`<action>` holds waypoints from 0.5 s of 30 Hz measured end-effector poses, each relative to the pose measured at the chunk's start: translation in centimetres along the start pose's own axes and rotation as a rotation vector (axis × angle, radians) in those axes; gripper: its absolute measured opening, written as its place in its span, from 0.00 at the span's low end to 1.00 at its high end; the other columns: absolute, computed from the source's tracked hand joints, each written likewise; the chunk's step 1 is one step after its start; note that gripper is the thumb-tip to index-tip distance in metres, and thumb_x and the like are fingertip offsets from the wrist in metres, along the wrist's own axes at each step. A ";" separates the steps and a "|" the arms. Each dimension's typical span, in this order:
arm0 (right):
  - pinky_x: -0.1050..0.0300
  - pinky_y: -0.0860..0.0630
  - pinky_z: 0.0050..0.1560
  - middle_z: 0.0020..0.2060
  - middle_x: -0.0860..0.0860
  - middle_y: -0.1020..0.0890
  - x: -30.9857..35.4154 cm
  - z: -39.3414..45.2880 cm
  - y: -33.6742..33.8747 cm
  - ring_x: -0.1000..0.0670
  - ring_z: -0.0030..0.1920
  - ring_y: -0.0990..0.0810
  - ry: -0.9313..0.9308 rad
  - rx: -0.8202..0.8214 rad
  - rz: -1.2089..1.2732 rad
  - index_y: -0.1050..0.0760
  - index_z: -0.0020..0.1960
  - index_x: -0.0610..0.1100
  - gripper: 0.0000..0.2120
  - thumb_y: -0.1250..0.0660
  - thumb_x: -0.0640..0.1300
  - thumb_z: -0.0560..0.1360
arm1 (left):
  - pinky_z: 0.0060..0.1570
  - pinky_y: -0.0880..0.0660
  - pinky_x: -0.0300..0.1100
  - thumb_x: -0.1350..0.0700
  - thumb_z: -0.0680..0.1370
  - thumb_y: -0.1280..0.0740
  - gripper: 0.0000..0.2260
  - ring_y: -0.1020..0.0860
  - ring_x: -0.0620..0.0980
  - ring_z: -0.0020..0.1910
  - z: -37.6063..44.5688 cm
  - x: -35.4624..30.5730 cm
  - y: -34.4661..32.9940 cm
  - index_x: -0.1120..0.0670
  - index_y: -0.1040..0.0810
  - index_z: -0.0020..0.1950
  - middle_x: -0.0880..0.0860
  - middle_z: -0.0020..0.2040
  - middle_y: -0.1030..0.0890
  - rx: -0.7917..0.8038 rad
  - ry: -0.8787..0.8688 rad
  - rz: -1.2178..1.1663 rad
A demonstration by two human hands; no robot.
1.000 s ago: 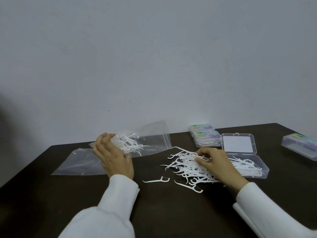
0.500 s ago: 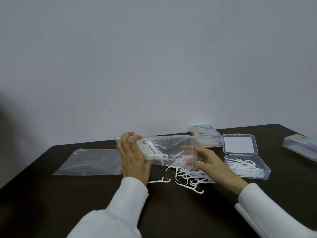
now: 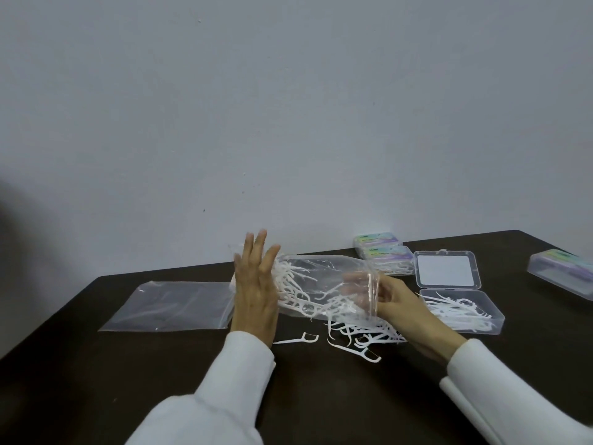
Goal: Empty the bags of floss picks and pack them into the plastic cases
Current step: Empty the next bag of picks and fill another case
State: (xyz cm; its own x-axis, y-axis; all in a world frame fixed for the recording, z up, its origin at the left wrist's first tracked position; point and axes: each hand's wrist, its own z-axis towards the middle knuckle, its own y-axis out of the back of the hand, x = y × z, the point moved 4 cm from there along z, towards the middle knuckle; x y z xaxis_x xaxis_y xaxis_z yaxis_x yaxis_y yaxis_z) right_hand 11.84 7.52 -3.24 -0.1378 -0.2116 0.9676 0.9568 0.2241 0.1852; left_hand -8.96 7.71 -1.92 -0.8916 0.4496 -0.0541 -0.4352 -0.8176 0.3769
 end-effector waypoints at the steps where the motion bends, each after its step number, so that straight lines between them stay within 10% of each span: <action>1: 0.67 0.23 0.49 0.52 0.50 0.18 -0.1 0.0 0.0 0.56 0.53 0.21 -0.001 0.000 -0.005 0.26 0.60 0.43 0.16 0.34 0.32 0.74 | 0.73 0.58 0.52 0.81 0.60 0.33 0.56 0.55 0.48 0.76 0.0 0.1 0.1 0.40 0.51 0.74 0.44 0.78 0.54 -0.024 -0.001 0.013; 4: 0.67 0.23 0.47 0.49 0.49 0.17 0.1 0.0 0.0 0.56 0.50 0.19 0.019 -0.012 0.003 0.25 0.57 0.46 0.15 0.33 0.33 0.73 | 0.70 0.44 0.59 0.81 0.63 0.38 0.55 0.62 0.57 0.75 -0.3 -0.1 0.9 0.39 0.55 0.75 0.48 0.77 0.64 -0.064 0.066 0.125; 7: 0.67 0.23 0.45 0.46 0.50 0.17 0.4 0.0 0.1 0.59 0.46 0.18 0.048 -0.009 0.014 0.25 0.57 0.46 0.16 0.34 0.32 0.73 | 0.53 0.25 0.41 0.82 0.63 0.34 0.58 0.48 0.65 0.74 -0.3 -0.1 1.2 0.31 0.55 0.72 0.48 0.75 0.62 0.005 0.279 -0.054; 10: 0.66 0.23 0.43 0.45 0.48 0.16 0.2 0.1 0.4 0.56 0.46 0.17 0.053 -0.033 0.036 0.25 0.59 0.43 0.18 0.33 0.30 0.72 | 0.40 0.26 0.34 0.79 0.63 0.30 0.50 0.25 0.62 0.58 -0.3 0.2 1.1 0.35 0.43 0.70 0.47 0.73 0.53 0.036 0.359 -0.134; 15: 0.66 0.22 0.41 0.45 0.46 0.17 0.2 0.1 0.9 0.55 0.43 0.17 0.038 -0.080 0.090 0.25 0.58 0.42 0.17 0.34 0.29 0.72 | 0.44 0.21 0.47 0.77 0.59 0.26 0.42 0.25 0.59 0.52 0.0 -0.2 1.1 0.50 0.34 0.67 0.51 0.66 0.43 0.041 0.258 -0.146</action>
State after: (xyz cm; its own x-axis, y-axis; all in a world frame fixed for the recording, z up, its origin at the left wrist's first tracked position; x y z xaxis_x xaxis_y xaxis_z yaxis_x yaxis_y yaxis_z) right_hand 12.64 7.83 -2.90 -0.0419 -0.2303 0.9722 0.9825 0.1675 0.0820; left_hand -9.25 6.66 -1.48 -0.8245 0.4511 -0.3416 -0.5606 -0.7335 0.3843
